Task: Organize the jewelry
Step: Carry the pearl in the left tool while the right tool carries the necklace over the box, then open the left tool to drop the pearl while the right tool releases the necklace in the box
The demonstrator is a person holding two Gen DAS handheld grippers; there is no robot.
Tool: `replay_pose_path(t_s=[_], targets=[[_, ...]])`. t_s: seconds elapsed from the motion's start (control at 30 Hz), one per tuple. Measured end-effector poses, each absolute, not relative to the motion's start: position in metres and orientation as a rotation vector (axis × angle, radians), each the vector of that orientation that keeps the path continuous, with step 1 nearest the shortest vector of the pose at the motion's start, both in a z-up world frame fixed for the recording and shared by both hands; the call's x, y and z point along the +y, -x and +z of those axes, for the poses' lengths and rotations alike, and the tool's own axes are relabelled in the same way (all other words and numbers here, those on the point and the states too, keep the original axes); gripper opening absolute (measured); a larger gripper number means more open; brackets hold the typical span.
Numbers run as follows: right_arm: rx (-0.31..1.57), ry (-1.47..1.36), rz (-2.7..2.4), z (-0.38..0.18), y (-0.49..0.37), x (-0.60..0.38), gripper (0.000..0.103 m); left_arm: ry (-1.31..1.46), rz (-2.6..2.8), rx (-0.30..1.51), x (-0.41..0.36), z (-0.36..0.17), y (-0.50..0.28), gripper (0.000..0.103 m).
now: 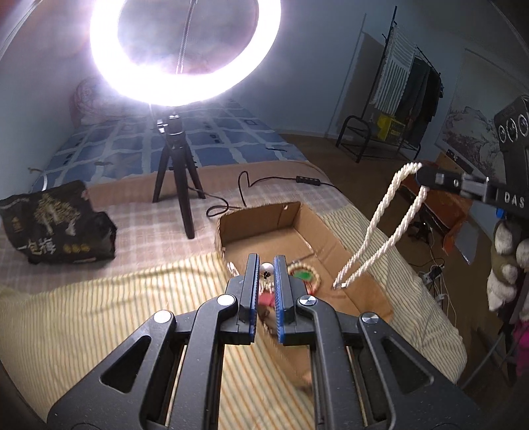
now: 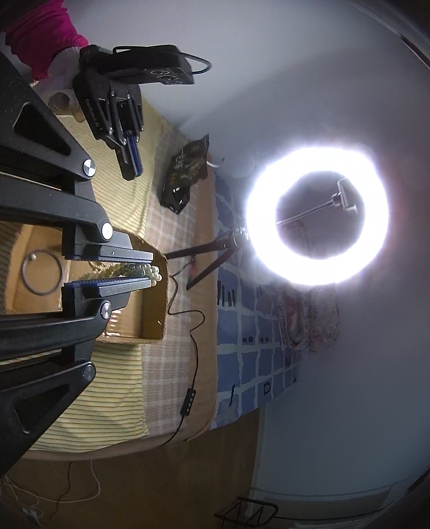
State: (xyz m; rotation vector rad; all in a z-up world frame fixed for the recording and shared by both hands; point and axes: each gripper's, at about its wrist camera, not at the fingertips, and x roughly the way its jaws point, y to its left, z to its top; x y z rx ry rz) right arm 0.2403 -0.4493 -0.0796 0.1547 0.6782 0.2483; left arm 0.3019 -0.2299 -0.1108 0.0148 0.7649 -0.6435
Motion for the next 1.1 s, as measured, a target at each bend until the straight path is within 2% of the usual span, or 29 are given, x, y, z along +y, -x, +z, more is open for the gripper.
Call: replay_pose_path(t_s=[0.43, 0.8, 0.9, 0.93, 1.0, 1.03, 1.1], targets=[[0.744, -0.166, 0.245, -0.121, -0.270, -0.458, 0.006, 0.001, -0.609, 0.812, -0.268, -0.140, -0.362, 0.006], [0.787, -0.169, 0.260, -0.145, -0.273, -0.457, 0.007, 0.003, -0.599, 0.820, -0.279, -0.148, -0.372, 0.006], [0.780, -0.176, 0.265, -0.147, -0.271, -0.456, 0.018, -0.010, -0.588, 0.815, -0.280, -0.146, -0.370, 0.007], [0.777, -0.176, 0.264, -0.147, -0.270, -0.455, 0.027, -0.014, -0.587, 0.813, -0.280, -0.145, -0.370, 0.007], [0.772, -0.167, 0.252, -0.146, -0.269, -0.453, 0.032, -0.018, -0.585, 0.808, -0.280, -0.144, -0.369, 0.022], [0.772, -0.164, 0.250, -0.146, -0.268, -0.451, 0.033, -0.017, -0.583, 0.803, -0.280, -0.143, -0.369, 0.037], [0.774, -0.159, 0.242, -0.146, -0.267, -0.449, 0.043, -0.016, -0.573, 0.781, -0.278, -0.140, -0.367, 0.045]])
